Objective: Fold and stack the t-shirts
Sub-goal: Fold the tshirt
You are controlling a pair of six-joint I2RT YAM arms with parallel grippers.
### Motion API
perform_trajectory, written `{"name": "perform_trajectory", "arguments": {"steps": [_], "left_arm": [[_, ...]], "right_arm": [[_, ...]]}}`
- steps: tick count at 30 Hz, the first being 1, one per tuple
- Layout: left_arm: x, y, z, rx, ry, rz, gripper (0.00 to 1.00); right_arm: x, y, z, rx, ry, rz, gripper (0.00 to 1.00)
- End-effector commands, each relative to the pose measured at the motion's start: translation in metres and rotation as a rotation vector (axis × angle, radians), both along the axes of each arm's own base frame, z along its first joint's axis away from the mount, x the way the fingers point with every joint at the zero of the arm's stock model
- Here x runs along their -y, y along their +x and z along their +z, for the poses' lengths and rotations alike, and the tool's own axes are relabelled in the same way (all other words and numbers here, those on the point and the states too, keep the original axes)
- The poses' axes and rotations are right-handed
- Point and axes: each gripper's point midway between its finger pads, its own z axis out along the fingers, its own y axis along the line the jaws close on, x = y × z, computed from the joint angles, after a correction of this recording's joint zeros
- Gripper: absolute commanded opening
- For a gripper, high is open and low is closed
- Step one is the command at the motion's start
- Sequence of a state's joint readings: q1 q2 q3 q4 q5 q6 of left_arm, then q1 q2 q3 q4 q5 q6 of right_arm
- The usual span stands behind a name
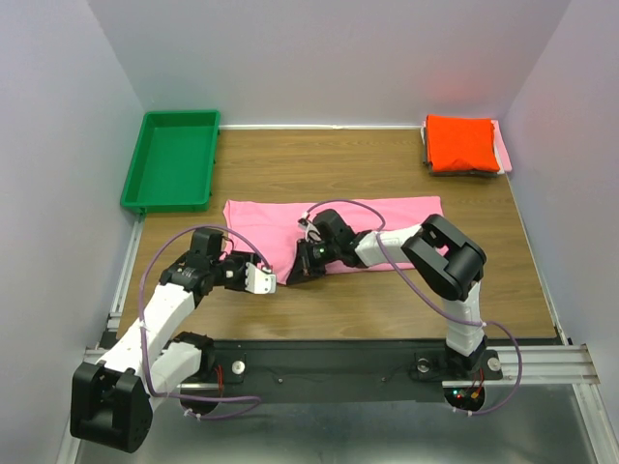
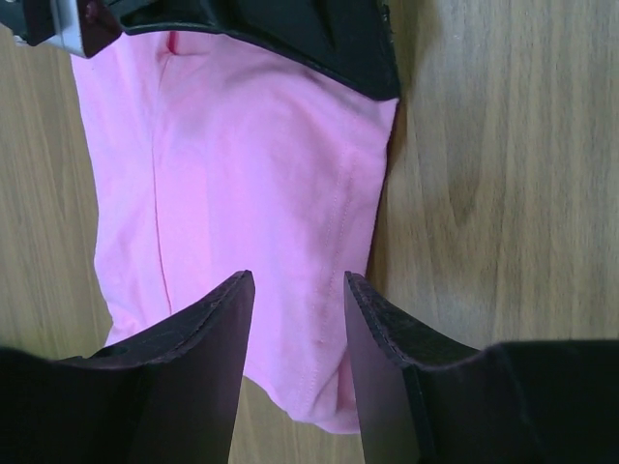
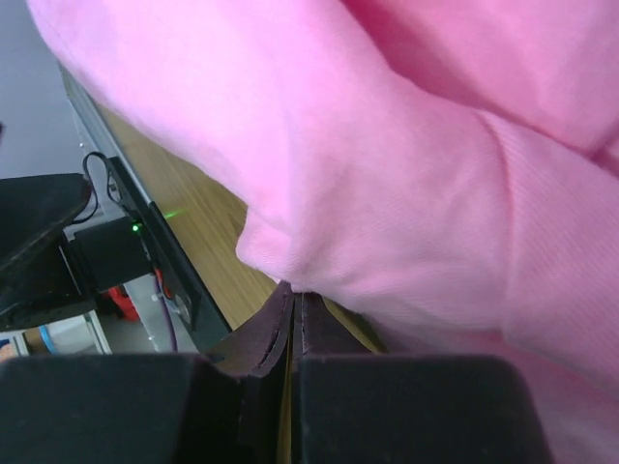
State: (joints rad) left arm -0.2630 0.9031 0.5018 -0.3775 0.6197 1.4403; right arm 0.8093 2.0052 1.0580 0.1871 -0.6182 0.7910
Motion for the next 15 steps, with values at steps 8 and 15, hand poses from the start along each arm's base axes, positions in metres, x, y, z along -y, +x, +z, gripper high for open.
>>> {"name": "perform_trajectory", "arguments": {"steps": [8,15], "left_arm": [[0.011,-0.011,0.007,-0.089,-0.079,0.011,0.62],[0.014,-0.007,0.000,-0.144,-0.094,0.043,0.63]], "right_arm": [[-0.008,0.030,0.067,0.095,0.157,0.045,0.01],[-0.001,0.053,0.088,0.100,0.201,0.012,0.00]]}}
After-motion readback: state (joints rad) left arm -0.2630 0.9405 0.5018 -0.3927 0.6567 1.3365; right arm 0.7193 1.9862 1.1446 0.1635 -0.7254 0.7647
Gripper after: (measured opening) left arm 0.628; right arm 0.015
